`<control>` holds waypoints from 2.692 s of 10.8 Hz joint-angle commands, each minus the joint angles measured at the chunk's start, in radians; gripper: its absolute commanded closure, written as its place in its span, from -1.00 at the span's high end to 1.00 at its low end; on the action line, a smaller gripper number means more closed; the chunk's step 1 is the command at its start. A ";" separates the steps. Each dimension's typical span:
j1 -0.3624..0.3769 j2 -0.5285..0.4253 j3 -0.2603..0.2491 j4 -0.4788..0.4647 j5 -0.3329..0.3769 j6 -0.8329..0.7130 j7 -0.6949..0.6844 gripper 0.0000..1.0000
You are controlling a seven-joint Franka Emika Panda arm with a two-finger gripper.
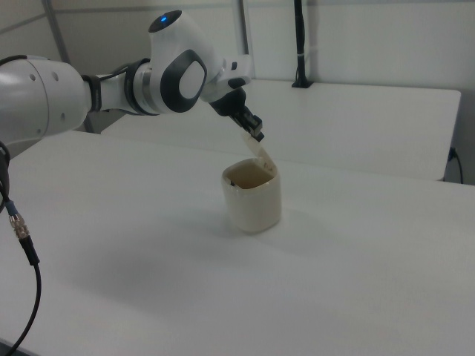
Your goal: Close the trash bin
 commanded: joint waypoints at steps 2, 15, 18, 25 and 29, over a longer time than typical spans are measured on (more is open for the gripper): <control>0.015 -0.014 0.008 -0.004 -0.023 -0.132 -0.036 -0.97; 0.043 0.039 0.024 -0.044 -0.011 -0.255 -0.113 -0.97; 0.053 -0.009 0.040 -0.035 -0.010 -0.270 -0.111 -0.96; 0.098 -0.210 0.127 -0.041 0.075 -0.576 -0.176 -0.94; 0.115 -0.352 0.126 -0.153 0.081 -0.643 -0.185 -0.94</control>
